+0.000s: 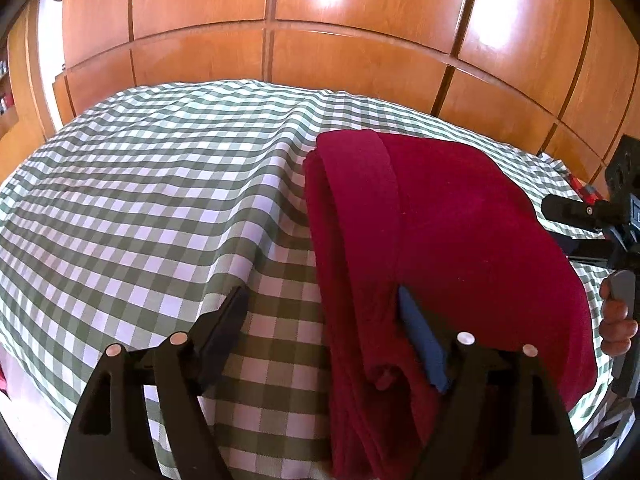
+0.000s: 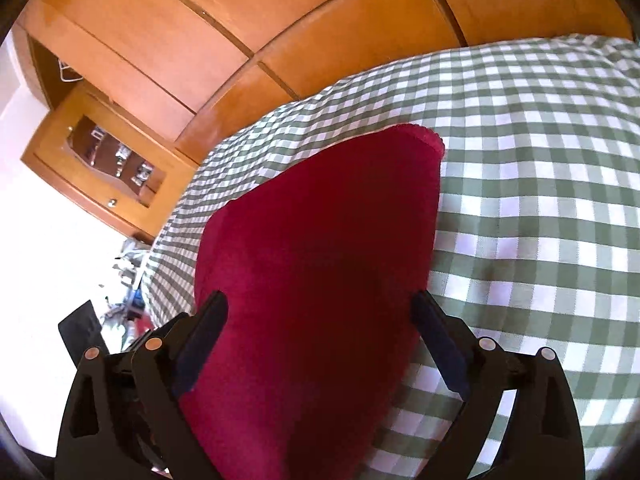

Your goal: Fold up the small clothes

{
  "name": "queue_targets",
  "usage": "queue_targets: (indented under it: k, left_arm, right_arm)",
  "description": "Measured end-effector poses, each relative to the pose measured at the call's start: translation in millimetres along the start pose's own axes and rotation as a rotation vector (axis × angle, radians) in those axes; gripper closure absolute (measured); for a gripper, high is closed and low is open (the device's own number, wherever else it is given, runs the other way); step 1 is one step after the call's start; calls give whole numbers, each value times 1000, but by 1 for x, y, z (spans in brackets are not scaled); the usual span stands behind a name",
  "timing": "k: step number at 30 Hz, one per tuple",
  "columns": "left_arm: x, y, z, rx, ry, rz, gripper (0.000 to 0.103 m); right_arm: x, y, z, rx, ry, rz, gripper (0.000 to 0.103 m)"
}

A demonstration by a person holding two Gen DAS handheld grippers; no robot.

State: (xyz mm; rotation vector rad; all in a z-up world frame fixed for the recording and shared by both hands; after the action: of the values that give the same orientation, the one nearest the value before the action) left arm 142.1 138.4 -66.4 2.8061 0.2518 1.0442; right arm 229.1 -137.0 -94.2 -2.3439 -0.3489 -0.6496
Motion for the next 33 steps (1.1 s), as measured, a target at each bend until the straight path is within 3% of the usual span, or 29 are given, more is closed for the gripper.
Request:
queue_targets:
  k: [5, 10, 12, 15, 16, 17, 18, 19, 20, 23, 27, 33]
  left_arm:
    - [-2, -7, 2, -25, -5, -25, 20]
    - [-3, -12, 7, -65, -14, -48, 16]
    - [-4, -16, 10, -98, -29, -70, 16]
    - [-7, -28, 17, -160, -70, -169, 16]
    - [-7, -31, 18, -179, -78, -200, 19]
    - [-7, -31, 18, -202, -81, -209, 30]
    - [-7, -28, 16, -266, -86, -209, 41]
    - [-6, -24, 15, -307, -90, -203, 60]
    - [-4, -14, 12, -336, -93, -168, 64]
    - [-1, 10, 13, -320, -91, -68, 67]
    - [14, 54, 16, -373, -105, 14, 71]
    - [56, 177, 39, -450, -97, 206, 71]
  right_arm:
    - [-8, 16, -6, 15, -20, 38, 10]
    - [-22, 7, 14, 144, -108, 25, 10]
    - [-23, 0, 31, 165, -127, 24, 13]
    - [-23, -8, 46, 152, -134, 3, 30]
    - [-21, -12, 44, 149, -131, -6, 41]
    - [-21, -16, 38, 144, -118, -20, 50]
    - [-20, -19, 33, 140, -107, -38, 53]
    - [-19, -26, 25, 133, -89, -68, 56]
    - [-19, -31, 18, 128, -73, -89, 58]
    - [-16, -37, -9, 115, -4, -111, 60]
    - [-3, -21, -61, 73, 111, -105, 60]
    - [14, 43, -149, -45, 287, -19, 60]
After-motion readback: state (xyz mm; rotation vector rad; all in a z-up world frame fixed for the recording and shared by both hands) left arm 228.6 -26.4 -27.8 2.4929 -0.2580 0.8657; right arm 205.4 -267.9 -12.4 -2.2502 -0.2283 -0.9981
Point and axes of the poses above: each gripper's, at about its wrist camera, not at the fingertips, and z roughly the way its jaws point, y to its right, x to its top, the point moved 3 cm from there along z, roughly the way its jaws point, and after that the axes turned 5 degrees about -z, right-handed, at the moved point
